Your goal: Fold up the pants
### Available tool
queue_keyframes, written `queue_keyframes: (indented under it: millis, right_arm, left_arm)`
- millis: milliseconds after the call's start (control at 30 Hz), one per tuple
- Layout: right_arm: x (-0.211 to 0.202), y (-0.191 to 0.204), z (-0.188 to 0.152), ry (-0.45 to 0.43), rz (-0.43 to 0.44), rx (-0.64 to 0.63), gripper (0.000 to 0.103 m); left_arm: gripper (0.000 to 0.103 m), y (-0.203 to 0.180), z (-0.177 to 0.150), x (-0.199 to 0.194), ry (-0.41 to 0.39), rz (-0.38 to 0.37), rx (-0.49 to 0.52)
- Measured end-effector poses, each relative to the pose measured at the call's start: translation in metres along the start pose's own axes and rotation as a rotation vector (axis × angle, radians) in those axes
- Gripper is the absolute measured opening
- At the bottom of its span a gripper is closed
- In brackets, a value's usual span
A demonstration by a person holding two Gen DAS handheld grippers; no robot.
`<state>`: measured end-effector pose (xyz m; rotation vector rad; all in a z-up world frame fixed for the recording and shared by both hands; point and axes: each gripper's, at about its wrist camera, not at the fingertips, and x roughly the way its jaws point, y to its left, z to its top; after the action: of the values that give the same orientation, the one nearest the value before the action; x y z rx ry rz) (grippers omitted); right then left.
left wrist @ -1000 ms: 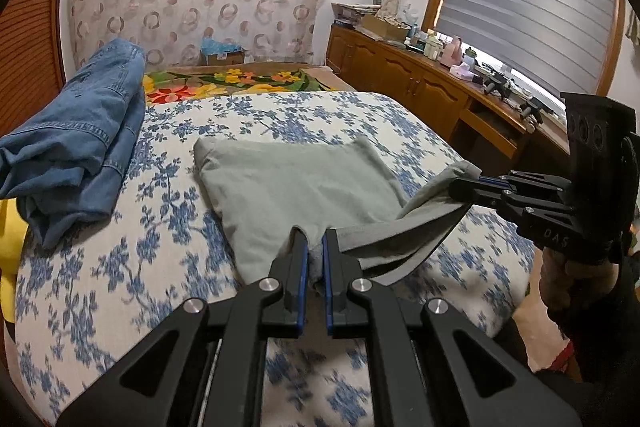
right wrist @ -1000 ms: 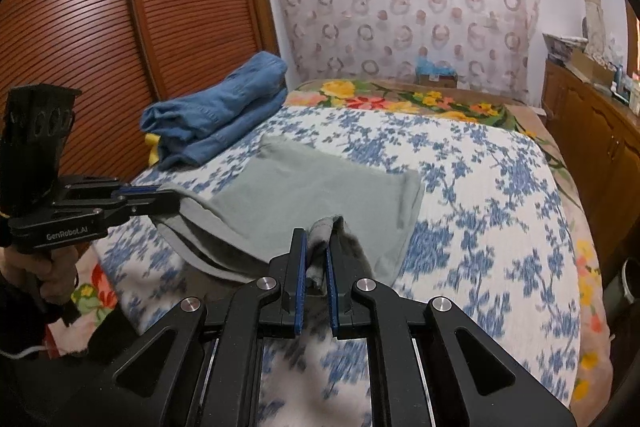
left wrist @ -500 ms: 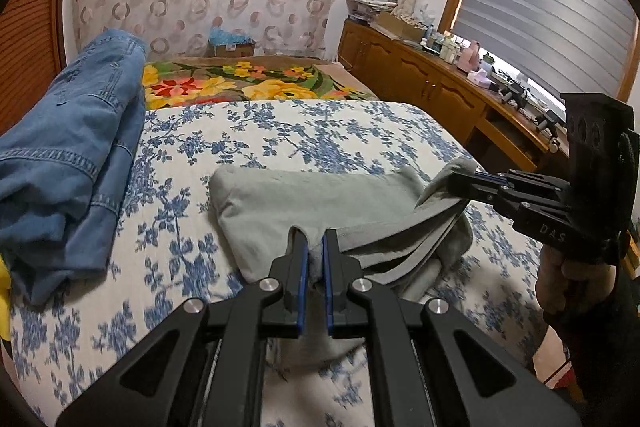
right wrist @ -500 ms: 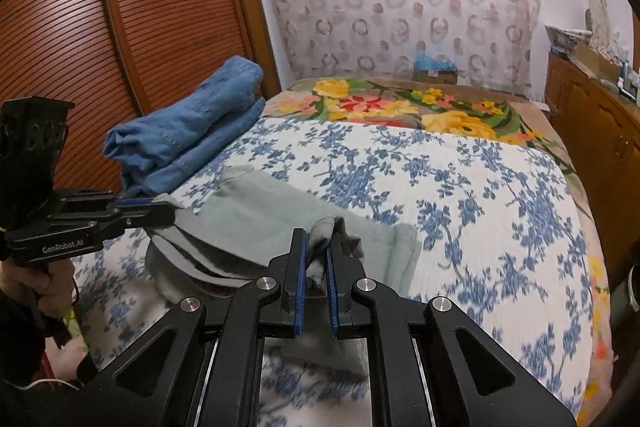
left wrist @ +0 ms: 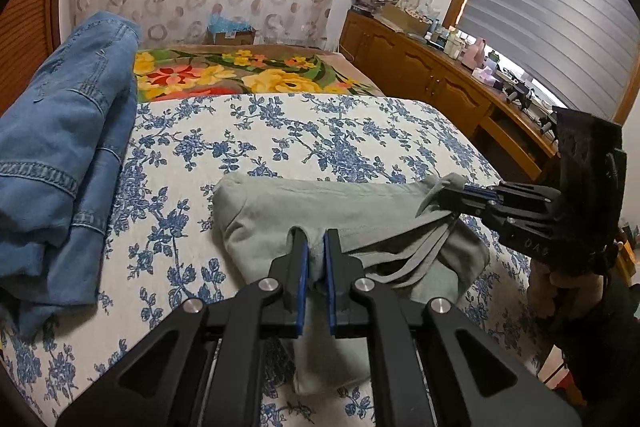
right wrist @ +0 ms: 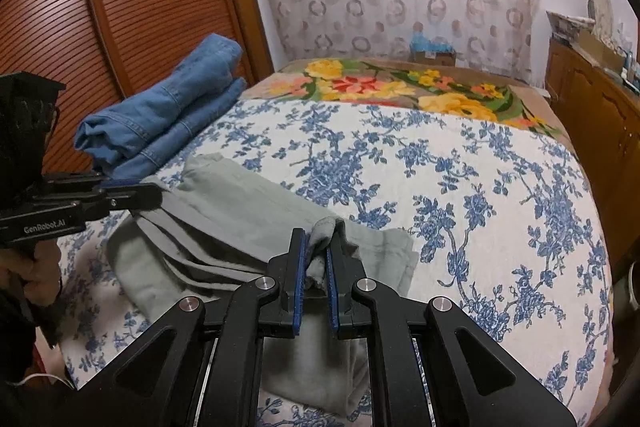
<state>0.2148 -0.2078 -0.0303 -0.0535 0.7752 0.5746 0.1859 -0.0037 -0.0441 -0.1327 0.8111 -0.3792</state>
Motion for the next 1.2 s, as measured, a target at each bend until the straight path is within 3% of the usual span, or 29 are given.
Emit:
queue_keyframes:
  millis: [133, 200, 267, 367, 433, 700, 1200]
  right_arm:
    - [0.003, -0.003, 0.000, 0.009, 0.004, 0.014, 0.009]
    - [0.001, -0.003, 0.001, 0.007, 0.005, 0.014, 0.010]
    - [-0.001, -0.004, 0.003, 0.005, -0.002, 0.014, 0.013]
    - [-0.004, -0.005, 0.004, 0.002, -0.030, 0.012, 0.025]
    - [-0.008, -0.009, 0.005, -0.004, -0.044, 0.016, 0.031]
    - [-0.014, -0.017, 0.000, 0.015, -0.044, 0.001, 0.035]
    - [0.028, -0.013, 0.007, 0.109, -0.007, -0.152, 0.036]
  left_arm:
    - [0.012, 0.002, 0.001, 0.000, 0.008, 0.005, 0.000]
    - [0.025, 0.002, 0.001, -0.002, -0.001, 0.035, 0.009]
    - [0.029, 0.003, 0.002, -0.006, -0.014, 0.057, 0.013]
    - [0.036, 0.008, 0.004, -0.010, -0.023, 0.069, 0.009]
    - [0.037, 0.009, 0.003, -0.010, -0.020, 0.075, 0.015]
    - [0.038, 0.007, -0.007, -0.004, 0.012, 0.062, 0.032]
    - [0.038, 0.010, 0.000, 0.028, 0.091, 0.045, 0.031]
